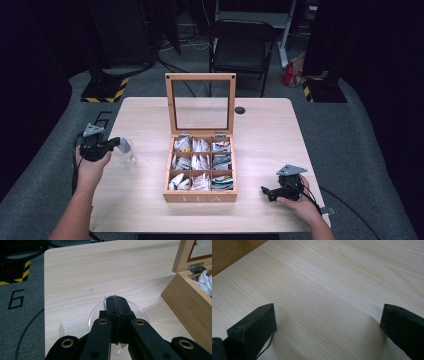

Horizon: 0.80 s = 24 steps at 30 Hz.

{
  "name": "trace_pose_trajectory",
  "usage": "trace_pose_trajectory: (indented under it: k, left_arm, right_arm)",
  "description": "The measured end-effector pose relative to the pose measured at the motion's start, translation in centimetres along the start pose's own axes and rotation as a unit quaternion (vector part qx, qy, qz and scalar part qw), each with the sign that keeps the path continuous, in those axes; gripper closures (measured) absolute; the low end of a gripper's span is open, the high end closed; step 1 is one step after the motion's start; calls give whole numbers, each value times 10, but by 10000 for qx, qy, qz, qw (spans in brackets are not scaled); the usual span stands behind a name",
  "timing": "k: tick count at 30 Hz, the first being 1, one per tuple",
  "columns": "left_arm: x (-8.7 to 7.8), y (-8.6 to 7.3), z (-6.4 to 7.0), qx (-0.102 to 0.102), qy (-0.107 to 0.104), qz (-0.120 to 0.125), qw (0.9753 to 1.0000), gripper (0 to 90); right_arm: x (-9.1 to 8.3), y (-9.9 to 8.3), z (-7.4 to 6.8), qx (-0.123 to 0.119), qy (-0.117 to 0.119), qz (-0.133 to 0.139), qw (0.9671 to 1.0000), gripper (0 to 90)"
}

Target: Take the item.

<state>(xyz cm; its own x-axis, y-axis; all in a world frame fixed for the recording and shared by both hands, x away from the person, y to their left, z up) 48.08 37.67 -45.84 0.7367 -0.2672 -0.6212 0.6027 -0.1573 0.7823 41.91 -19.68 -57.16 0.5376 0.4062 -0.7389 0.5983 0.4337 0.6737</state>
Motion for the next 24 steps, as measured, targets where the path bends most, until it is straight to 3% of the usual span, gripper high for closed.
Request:
trace_pose_trajectory:
  k: [13,20,24]
  left_arm:
    - [0,0,-1,-39,-21,-63,10000,811]
    - [-3,3,3,-163,-161,11,9997,657]
    - [-5,8,8,-103,-178,61,9998,583]
  right_arm:
    - [0,0,0,0,4,-1,10000,0]
    - [0,0,0,7,8,-2,10000,0]
    - [0,0,0,5,5,-2,10000,0]
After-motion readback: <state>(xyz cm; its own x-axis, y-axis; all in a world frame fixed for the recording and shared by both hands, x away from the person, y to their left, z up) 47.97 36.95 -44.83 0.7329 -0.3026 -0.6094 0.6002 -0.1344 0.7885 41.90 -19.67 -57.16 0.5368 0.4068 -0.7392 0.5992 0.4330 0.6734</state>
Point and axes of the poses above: each handheld gripper's, and its own axes: x roughly forward along the jaws, y roughly out of its top, z roughly to its right, the point moved 6 cm from there along x, roughly forward along the jaws, and after that the axes turned 3 degrees about -z, right-handed, at the moved point
